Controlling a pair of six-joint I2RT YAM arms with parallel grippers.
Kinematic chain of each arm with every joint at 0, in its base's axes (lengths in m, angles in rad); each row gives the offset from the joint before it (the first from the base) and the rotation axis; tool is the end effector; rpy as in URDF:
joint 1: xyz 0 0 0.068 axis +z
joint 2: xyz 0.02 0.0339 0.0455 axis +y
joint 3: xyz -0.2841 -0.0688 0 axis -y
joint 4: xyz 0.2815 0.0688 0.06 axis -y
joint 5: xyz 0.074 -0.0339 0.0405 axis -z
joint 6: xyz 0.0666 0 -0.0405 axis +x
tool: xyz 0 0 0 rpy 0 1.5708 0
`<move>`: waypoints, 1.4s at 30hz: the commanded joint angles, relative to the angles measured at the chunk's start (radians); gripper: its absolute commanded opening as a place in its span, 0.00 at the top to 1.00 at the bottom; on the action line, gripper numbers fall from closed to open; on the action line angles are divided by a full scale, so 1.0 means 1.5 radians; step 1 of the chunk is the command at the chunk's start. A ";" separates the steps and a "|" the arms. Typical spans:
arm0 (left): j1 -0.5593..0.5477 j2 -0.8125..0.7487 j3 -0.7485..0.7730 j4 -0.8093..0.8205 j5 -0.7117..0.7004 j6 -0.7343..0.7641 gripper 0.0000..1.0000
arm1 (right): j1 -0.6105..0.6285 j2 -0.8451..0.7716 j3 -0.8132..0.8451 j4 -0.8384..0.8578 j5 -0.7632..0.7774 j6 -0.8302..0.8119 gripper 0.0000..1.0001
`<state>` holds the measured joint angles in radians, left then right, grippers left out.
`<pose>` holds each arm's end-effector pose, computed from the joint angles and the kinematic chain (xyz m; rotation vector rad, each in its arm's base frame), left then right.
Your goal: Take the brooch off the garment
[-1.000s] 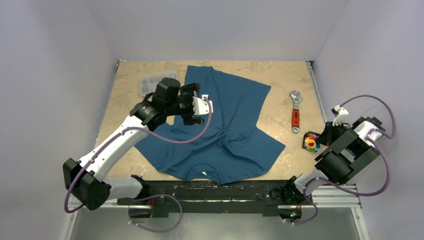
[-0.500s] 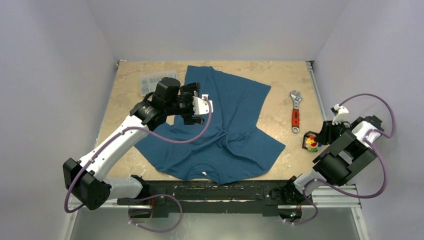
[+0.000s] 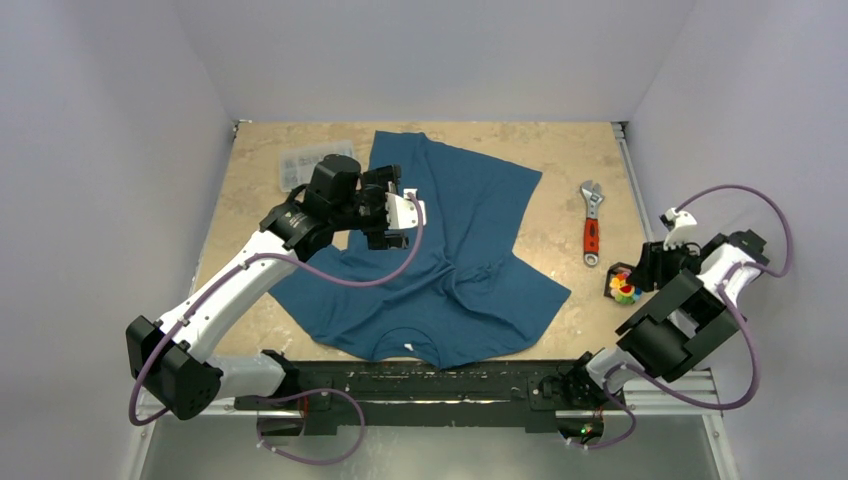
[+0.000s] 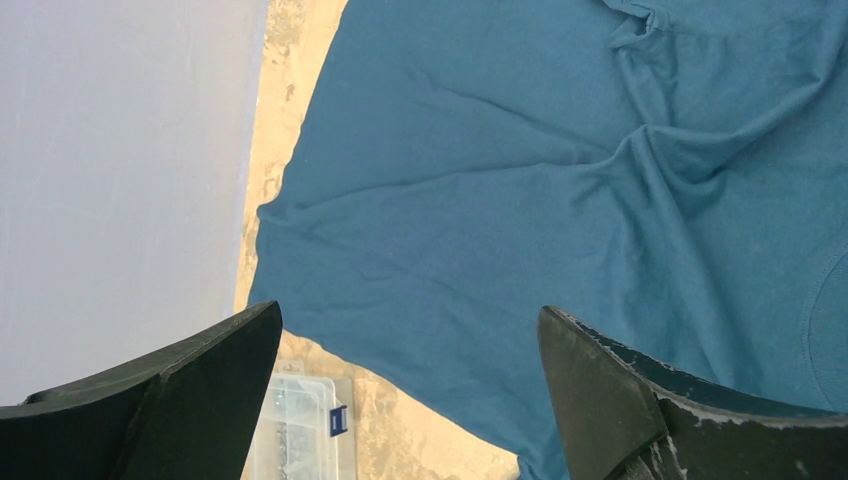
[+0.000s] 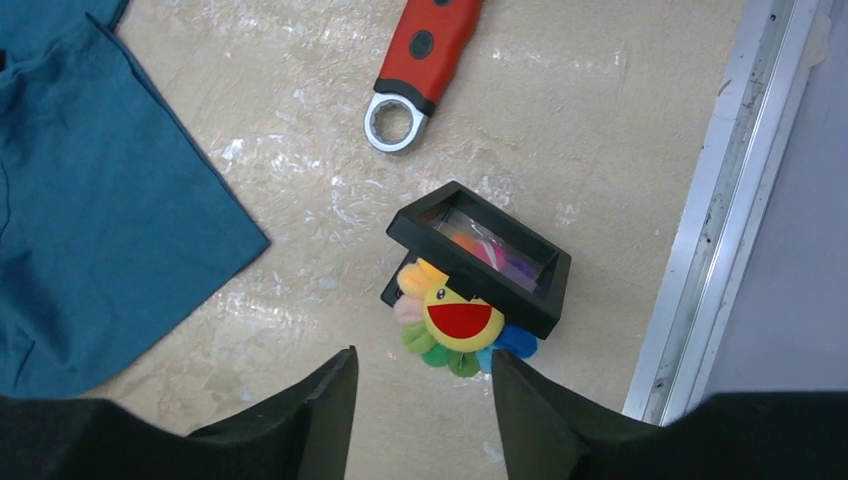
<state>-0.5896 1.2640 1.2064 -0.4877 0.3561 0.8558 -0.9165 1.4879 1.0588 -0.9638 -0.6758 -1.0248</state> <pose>0.2658 -0.2057 0.3573 1.5301 1.4172 -0.2151 0.2155 -0.2125 0.2101 -0.2110 2.4623 0.3084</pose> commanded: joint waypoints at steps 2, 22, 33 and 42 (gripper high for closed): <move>0.007 -0.002 0.021 0.015 0.019 -0.018 0.00 | 0.008 -0.056 0.006 -0.053 -0.016 -0.025 0.39; 0.139 0.085 0.206 -0.156 0.002 -0.428 0.00 | 0.249 -0.208 0.123 -0.086 -0.050 0.159 0.09; 0.294 0.142 0.203 -0.357 0.078 -0.464 0.00 | 0.578 -0.062 0.177 0.148 0.132 0.397 0.03; 0.310 0.119 0.210 -0.401 -0.007 -0.431 0.00 | 0.762 0.207 0.309 0.211 0.237 0.424 0.23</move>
<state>-0.1265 1.4883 1.5066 -1.0443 0.4068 0.1940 0.1795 1.6917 1.4254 -0.7010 -0.4057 -0.4335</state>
